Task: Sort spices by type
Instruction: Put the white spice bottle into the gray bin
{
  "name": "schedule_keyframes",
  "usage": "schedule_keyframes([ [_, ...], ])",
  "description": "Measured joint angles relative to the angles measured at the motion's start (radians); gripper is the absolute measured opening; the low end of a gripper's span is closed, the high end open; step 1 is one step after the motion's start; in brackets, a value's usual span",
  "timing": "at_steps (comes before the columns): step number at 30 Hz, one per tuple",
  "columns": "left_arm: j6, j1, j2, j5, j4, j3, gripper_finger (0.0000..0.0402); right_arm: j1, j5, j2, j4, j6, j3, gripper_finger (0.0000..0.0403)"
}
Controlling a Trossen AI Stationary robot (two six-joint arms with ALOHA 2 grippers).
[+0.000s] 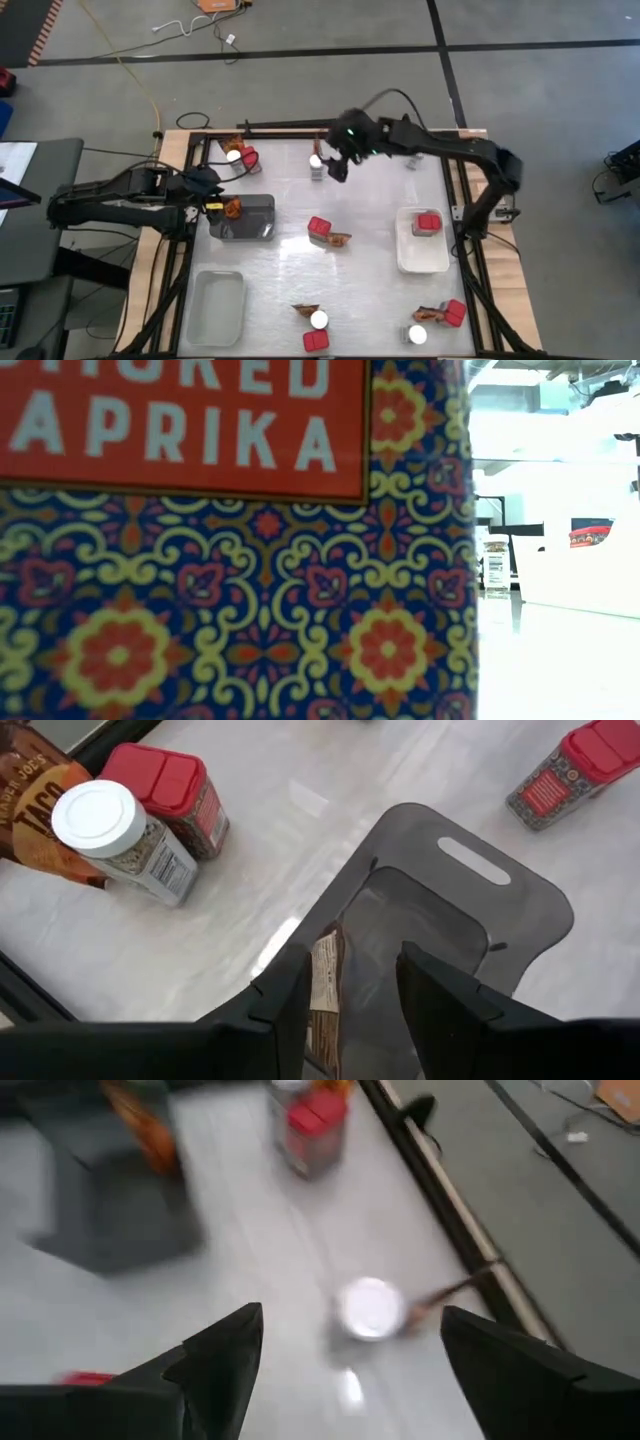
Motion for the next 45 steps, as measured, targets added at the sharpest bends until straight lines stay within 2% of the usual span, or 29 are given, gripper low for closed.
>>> schedule_keyframes([
  [8,-0.003,0.000,0.000,0.000,0.000,0.000,0.0142,-0.056,-0.134,0.236,-0.150,-0.240,0.269,0.0333],
  [14,-0.003,0.000,0.000,0.000,-0.001,0.000,0.0142,-0.052,-0.144,0.353,-0.206,-0.332,0.362,0.0333],
  [33,-0.003,0.000,0.000,-0.007,0.000,0.000,0.0142,-0.074,-0.141,0.511,-0.277,-0.325,0.370,0.0330],
  [37,-0.004,0.000,0.000,-0.007,0.000,0.000,0.0142,-0.067,-0.137,0.520,-0.285,-0.288,0.369,0.0300],
  [42,-0.004,0.000,0.000,-0.007,0.000,0.000,0.0142,-0.053,-0.137,0.510,-0.268,-0.270,0.369,0.0213],
  [45,-0.004,0.000,0.000,-0.007,0.000,0.000,0.0142,-0.044,-0.136,0.500,-0.274,-0.227,0.369,0.0214],
])
